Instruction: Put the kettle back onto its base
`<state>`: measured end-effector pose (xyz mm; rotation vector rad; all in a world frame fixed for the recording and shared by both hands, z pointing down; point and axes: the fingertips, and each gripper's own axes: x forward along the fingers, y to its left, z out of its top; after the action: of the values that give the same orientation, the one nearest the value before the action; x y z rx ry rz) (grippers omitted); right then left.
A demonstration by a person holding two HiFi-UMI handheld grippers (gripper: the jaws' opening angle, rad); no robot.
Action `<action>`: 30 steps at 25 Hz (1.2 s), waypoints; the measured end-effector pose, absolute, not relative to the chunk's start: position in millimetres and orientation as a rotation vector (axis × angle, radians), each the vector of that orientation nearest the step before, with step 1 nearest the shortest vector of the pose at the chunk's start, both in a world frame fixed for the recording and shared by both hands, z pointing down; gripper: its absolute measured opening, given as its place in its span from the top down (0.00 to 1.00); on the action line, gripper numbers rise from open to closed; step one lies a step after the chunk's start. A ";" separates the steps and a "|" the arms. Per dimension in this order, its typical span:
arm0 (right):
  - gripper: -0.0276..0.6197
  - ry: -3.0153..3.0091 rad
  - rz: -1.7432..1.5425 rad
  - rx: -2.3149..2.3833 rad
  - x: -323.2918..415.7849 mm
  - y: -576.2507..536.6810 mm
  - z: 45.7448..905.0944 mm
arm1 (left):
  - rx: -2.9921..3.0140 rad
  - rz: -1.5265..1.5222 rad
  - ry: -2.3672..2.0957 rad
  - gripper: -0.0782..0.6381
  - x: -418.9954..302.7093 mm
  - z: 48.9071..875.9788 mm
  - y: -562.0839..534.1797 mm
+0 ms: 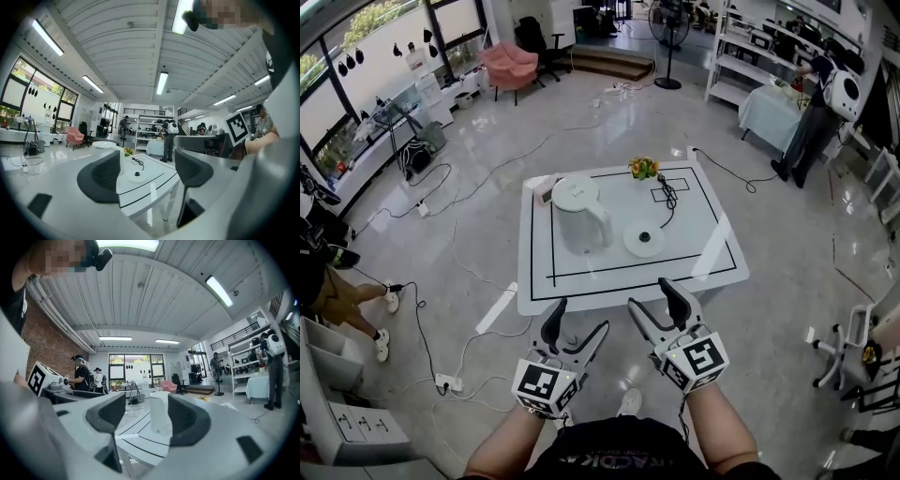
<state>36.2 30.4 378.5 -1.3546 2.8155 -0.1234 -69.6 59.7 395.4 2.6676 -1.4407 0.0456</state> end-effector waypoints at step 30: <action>0.55 2.892 -0.209 -1.260 34.2 -39.0 390.2 | 2.585 0.005 -1.531 0.40 -68.8 396.0 3.7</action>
<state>34.2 -39.0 390.2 -1.2602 2.8919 -0.2091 -68.8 3.7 396.0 2.5849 -1.5315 0.0051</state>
